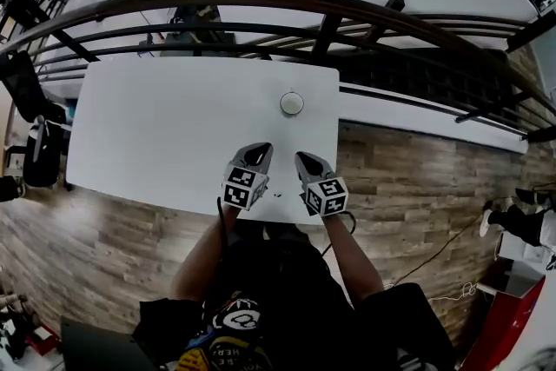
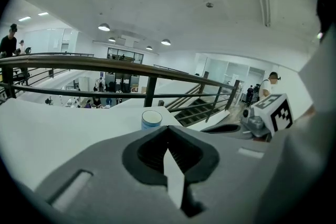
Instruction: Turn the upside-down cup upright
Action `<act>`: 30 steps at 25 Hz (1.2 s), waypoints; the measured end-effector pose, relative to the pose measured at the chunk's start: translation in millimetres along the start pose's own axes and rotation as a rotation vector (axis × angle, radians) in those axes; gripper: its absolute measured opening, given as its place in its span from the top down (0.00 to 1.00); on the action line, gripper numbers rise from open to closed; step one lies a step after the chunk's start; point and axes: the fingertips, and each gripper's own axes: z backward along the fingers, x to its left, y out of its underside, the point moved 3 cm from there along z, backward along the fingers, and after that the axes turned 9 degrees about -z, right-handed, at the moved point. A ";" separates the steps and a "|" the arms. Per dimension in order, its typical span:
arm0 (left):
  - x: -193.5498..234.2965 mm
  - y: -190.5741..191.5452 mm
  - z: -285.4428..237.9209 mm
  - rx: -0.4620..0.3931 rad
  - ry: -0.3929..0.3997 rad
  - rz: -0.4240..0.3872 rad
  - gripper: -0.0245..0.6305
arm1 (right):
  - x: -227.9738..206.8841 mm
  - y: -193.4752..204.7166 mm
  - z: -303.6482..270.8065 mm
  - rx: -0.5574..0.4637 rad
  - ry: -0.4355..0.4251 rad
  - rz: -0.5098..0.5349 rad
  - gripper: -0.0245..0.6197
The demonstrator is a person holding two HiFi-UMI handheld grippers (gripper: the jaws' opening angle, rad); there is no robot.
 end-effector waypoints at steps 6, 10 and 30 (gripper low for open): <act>42.5 -6.0 -35.0 0.027 -0.034 0.029 0.96 | -59.7 6.4 -78.1 0.005 0.093 0.042 0.70; 56.7 -11.7 -34.6 0.024 -0.003 0.080 0.96 | -86.8 -2.8 -135.3 -0.010 0.177 0.089 0.44; 101.5 -51.1 -63.0 0.075 0.164 0.156 0.74 | -62.1 -48.4 -182.1 0.035 0.129 0.269 0.33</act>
